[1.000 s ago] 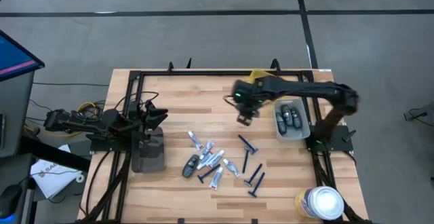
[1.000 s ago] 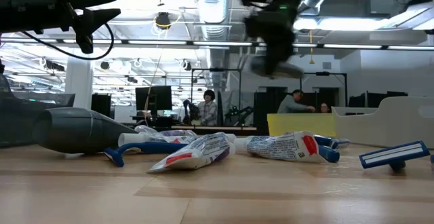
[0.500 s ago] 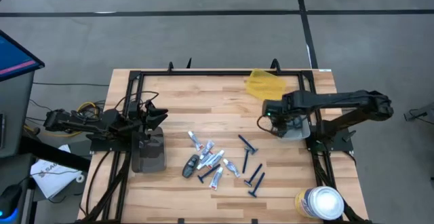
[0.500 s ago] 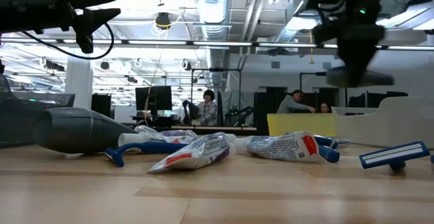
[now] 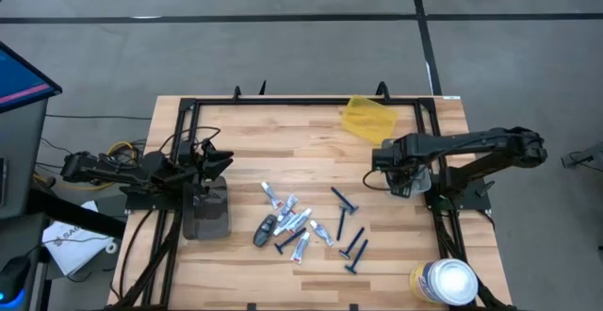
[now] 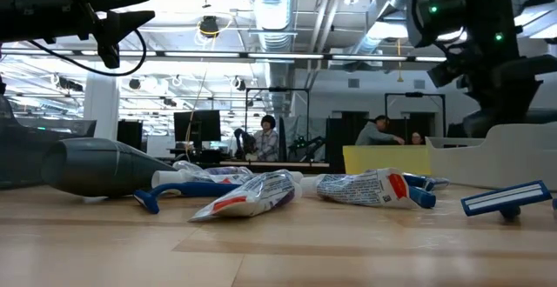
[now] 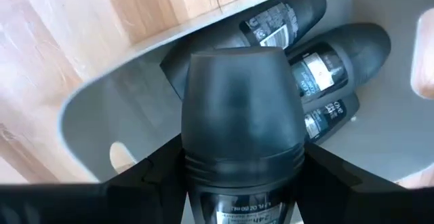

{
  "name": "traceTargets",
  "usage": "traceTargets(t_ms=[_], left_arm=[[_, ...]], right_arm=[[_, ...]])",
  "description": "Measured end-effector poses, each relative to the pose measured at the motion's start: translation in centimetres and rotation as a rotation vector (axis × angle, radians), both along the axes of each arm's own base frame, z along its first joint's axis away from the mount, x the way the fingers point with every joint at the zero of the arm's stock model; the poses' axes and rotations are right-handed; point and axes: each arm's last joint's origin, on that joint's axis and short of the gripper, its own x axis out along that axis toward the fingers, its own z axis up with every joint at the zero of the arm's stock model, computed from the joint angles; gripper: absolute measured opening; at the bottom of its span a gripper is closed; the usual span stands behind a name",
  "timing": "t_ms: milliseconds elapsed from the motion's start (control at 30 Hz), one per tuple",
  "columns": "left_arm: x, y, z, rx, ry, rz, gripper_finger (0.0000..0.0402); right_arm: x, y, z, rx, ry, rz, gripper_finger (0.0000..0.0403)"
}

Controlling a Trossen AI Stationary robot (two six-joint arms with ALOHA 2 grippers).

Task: Pick & Place Travel size toiletries
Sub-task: Put the gray deodorant bottle into the white bin

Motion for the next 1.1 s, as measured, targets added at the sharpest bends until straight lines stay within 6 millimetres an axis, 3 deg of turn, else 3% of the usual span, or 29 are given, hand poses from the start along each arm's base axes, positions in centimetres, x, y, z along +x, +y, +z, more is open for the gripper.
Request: traceTargets(t_ms=[333,533,733,1000,1100], left_arm=[[0.0,0.0,0.0,0.001,0.0,0.0,0.0122],[0.0,0.0,0.0,0.001,0.0,0.0,0.0122],[0.0,0.0,0.0,-0.002,0.0,-0.001,0.0122],[0.0,0.0,0.0,-0.005,-0.002,-0.001,0.0122],[0.0,0.0,0.0,-0.005,-0.002,-0.002,0.0122]], right_arm=[[-1.0,0.8,-1.6,0.056,0.057,0.025,0.0198],[-0.9,0.9,-1.7,0.055,0.05,0.028,0.0198],[-0.9,0.9,-1.7,0.055,0.05,0.029,0.0224],[-0.9,0.9,-1.7,0.065,0.049,0.027,0.0205],[-0.9,0.9,-1.7,0.074,0.047,0.017,0.0224]])
